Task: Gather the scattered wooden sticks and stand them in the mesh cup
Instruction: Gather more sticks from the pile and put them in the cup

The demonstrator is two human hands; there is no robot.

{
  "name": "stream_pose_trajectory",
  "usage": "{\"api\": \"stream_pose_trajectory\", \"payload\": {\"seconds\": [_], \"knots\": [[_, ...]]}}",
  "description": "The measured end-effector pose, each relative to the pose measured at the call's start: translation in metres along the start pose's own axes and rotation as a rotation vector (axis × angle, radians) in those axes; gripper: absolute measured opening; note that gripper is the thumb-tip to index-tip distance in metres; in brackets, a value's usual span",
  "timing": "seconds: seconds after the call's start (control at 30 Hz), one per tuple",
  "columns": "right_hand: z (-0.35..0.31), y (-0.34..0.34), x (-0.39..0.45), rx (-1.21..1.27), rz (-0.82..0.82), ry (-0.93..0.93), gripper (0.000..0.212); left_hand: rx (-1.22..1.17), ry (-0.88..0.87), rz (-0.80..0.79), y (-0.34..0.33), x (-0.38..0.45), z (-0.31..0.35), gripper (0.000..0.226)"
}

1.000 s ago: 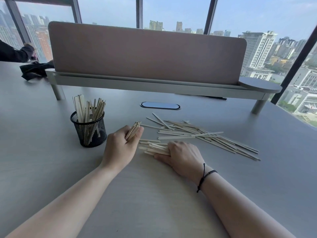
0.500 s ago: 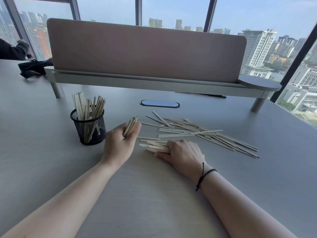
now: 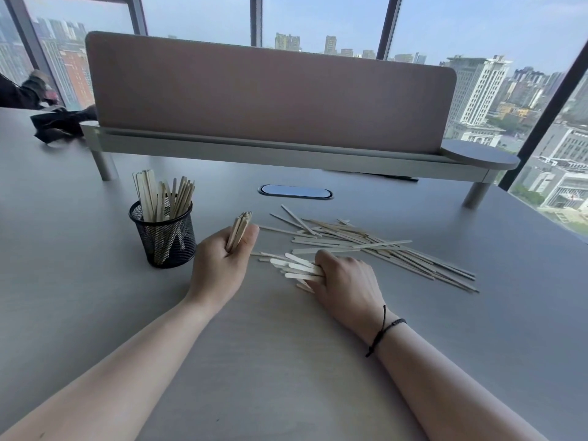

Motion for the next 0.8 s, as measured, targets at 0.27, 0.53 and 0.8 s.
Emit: {"api": "stream_pose_trajectory", "payload": {"seconds": [0.27,0.53,0.8], "knots": [[-0.053,0.029,0.01,0.855,0.255,0.012,0.055,-0.136,0.078,0.011,0.0,0.001,0.001,0.064],[-0.087,0.004,0.008,1.084,0.04,0.058,0.059,-0.451,0.239,-0.013,-0.004,-0.004,0.008,0.056],[-0.081,0.007,0.007,1.162,0.103,-0.054,0.049,-0.529,0.177,-0.053,-0.007,-0.009,0.024,0.051]]}}
Point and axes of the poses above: each hand's wrist, its own x-axis towards the middle knuckle, its own y-axis out of the back of the hand, z = x × y, the point moved 1 cm from there along x, towards the middle knuckle, and after that the axes turned 15 degrees about -z, right-handed, at the moved point
